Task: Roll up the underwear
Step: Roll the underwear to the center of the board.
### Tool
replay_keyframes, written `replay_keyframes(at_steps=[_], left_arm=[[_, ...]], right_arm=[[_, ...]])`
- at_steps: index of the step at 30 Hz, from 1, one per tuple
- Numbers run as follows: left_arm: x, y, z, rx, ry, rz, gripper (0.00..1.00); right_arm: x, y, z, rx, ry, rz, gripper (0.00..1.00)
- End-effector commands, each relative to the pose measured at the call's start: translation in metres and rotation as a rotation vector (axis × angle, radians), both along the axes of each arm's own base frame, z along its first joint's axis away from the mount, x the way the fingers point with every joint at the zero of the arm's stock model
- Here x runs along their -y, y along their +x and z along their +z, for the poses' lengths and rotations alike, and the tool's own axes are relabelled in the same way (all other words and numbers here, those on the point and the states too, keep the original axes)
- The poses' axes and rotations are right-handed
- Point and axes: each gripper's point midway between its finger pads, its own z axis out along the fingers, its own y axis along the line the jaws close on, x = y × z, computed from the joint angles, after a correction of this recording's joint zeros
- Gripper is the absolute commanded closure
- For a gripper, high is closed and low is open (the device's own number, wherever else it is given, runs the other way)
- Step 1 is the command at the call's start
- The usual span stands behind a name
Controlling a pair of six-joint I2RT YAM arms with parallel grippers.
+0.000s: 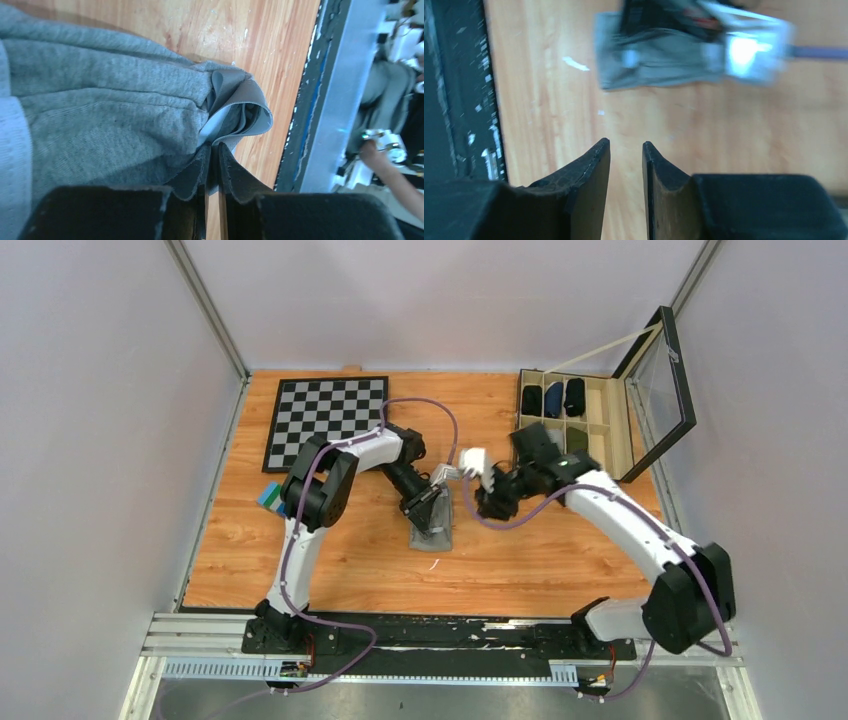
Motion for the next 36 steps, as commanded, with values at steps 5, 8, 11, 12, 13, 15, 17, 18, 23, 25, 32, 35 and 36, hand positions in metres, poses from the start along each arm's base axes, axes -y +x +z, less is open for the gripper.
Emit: replay_keyframes(at_steps=[5, 8, 11, 12, 13, 15, 17, 18, 23, 25, 32, 35, 36], left_arm=[[-0.010, -0.005, -0.030, -0.110, 0.067, 0.042, 0.84], [-0.011, -0.007, -0.030, -0.138, 0.064, 0.052, 0.84], [-0.012, -0.008, -0.030, -0.153, 0.064, 0.060, 0.84], [-0.013, -0.008, -0.030, -0.155, 0.066, 0.063, 0.84], [-0.013, -0.008, -0.030, -0.158, 0.068, 0.065, 0.84], [-0.013, -0.006, -0.031, -0.159, 0.068, 0.069, 0.84], [-0.014, -0.006, -0.031, -0.160, 0.070, 0.070, 0.84], [-0.014, -0.006, -0.031, -0.161, 0.069, 0.070, 0.85], [-0.016, -0.006, -0.033, -0.167, 0.074, 0.072, 0.85], [-0.018, -0.005, -0.034, -0.169, 0.075, 0.073, 0.85], [-0.019, -0.004, -0.037, -0.185, 0.080, 0.087, 0.85], [-0.021, -0.001, -0.032, -0.203, 0.080, 0.109, 0.83], [-0.022, 0.000, -0.028, -0.209, 0.080, 0.118, 0.81]], right_arm=[[-0.082, -0.063, -0.071, 0.100, -0.167, 0.406, 0.71], [-0.096, -0.069, -0.087, 0.142, -0.202, 0.442, 0.68], [-0.104, -0.070, -0.101, 0.168, -0.230, 0.451, 0.66], [-0.104, -0.069, -0.104, 0.176, -0.241, 0.454, 0.65], [-0.105, -0.068, -0.108, 0.184, -0.251, 0.458, 0.64], [-0.105, -0.064, -0.114, 0.200, -0.269, 0.453, 0.63], [-0.105, -0.060, -0.119, 0.208, -0.285, 0.446, 0.62], [-0.104, -0.059, -0.121, 0.214, -0.292, 0.442, 0.61], [-0.104, -0.050, -0.128, 0.246, -0.310, 0.422, 0.59], [-0.104, -0.048, -0.132, 0.252, -0.318, 0.418, 0.59], [-0.098, -0.048, -0.159, 0.244, -0.370, 0.442, 0.57], [-0.090, -0.051, -0.176, 0.225, -0.410, 0.461, 0.56], [-0.087, -0.051, -0.180, 0.220, -0.421, 0.463, 0.55]])
